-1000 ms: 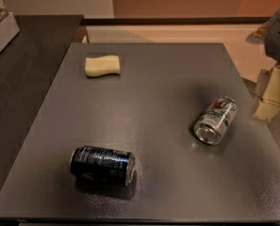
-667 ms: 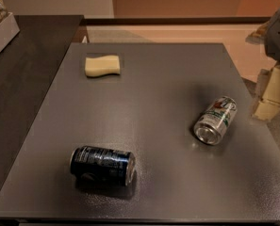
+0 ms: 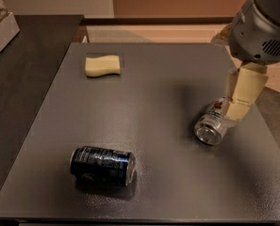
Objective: Pick pepsi can
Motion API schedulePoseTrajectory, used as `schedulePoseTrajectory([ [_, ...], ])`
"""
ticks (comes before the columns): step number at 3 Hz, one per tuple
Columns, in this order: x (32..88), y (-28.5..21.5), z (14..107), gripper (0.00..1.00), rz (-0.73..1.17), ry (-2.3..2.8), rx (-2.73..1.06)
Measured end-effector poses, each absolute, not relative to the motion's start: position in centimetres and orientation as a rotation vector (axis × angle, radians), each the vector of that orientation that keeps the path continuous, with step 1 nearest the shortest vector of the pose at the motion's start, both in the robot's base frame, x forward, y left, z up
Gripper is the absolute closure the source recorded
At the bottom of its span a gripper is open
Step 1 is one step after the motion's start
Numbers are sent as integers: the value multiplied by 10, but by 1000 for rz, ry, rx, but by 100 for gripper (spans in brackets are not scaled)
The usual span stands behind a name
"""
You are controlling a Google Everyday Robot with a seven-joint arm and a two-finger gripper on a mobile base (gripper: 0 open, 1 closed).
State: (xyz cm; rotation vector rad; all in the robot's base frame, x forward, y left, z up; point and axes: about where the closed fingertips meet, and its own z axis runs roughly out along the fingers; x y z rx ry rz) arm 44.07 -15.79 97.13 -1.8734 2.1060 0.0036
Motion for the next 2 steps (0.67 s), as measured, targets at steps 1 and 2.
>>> schedulePoseTrajectory([
  [1, 432, -118, 963, 0, 59, 2032, -1965],
  [2, 415, -79, 950, 0, 98, 1996, -2037],
])
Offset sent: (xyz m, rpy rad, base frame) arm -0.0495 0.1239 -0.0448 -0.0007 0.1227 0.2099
